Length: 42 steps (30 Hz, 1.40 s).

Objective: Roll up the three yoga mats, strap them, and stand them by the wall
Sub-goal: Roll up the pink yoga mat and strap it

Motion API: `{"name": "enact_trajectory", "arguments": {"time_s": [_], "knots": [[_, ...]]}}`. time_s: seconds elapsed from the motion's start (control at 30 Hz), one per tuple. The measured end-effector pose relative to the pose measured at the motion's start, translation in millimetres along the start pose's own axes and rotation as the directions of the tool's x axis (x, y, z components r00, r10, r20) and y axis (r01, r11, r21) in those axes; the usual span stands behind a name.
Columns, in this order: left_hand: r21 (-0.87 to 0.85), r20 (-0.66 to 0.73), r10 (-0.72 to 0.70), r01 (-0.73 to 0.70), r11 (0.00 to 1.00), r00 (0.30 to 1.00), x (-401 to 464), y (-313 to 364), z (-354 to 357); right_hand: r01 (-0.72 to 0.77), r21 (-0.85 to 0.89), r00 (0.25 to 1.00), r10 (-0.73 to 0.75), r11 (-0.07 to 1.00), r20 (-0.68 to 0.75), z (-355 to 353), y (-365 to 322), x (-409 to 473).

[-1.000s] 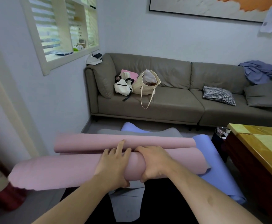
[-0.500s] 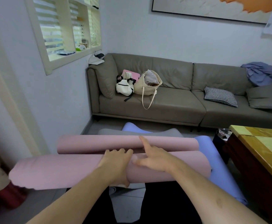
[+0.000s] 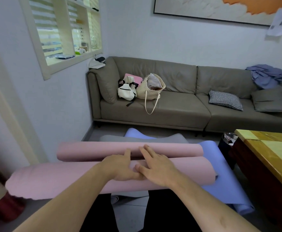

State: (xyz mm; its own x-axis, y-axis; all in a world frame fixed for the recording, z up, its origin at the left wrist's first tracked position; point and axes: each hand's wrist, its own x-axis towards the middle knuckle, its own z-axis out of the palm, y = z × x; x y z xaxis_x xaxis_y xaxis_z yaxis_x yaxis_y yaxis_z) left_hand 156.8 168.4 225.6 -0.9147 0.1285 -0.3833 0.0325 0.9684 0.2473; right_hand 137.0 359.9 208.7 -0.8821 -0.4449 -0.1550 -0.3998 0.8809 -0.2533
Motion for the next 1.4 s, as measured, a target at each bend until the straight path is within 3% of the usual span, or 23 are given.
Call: {"name": "enact_trajectory", "arguments": {"time_s": [0.27, 0.43, 0.53, 0.63, 0.87, 1.03, 1.27, 1.4], "knots": [[-0.061, -0.078, 0.014, -0.019, 0.998, 0.997, 6.2, -3.1, 11.0, 0.051, -0.023, 0.997, -0.053, 0.998, -0.065, 5.9, 1.9, -2.7], [-0.039, -0.176, 0.066, -0.074, 0.997, 0.982, 1.9, -5.5, 16.8, 0.15, -0.083, 0.988, -0.146, 0.985, 0.05, -2.0, 11.4, -9.6], [0.058, -0.233, 0.103, -0.092, 0.994, 0.967, -0.2, -7.1, 23.1, 0.166, -0.231, 0.984, -0.144, 0.959, 0.108, -4.2, 4.9, -10.1], [0.144, -0.303, 0.131, -0.09, 0.985, 0.944, -1.1, -6.3, 28.7, 0.151, -0.257, 0.978, -0.108, 0.954, 0.176, -9.5, 2.7, -6.3], [0.309, -0.423, 0.19, -0.056, 0.949, 0.886, -13.1, -1.8, 43.1, 0.09, -0.192, 0.994, -0.074, 0.977, 0.086, -9.0, -1.0, 3.3], [0.307, -0.459, 0.167, -0.021, 0.952, 0.873, -14.4, -0.2, 49.8, 0.062, -0.148, 0.998, -0.061, 0.987, 0.011, -7.0, -1.2, -0.3], [0.23, -0.44, 0.166, -0.068, 0.971, 0.883, -7.2, -5.2, 42.2, 0.065, -0.366, 0.977, -0.135, 0.928, -0.167, 28.7, 6.0, -26.5], [0.307, -0.478, 0.184, -0.033, 0.951, 0.859, -8.3, -4.8, 47.3, 0.085, -0.323, 0.977, -0.142, 0.943, -0.156, 16.6, 6.0, -11.8]]}}
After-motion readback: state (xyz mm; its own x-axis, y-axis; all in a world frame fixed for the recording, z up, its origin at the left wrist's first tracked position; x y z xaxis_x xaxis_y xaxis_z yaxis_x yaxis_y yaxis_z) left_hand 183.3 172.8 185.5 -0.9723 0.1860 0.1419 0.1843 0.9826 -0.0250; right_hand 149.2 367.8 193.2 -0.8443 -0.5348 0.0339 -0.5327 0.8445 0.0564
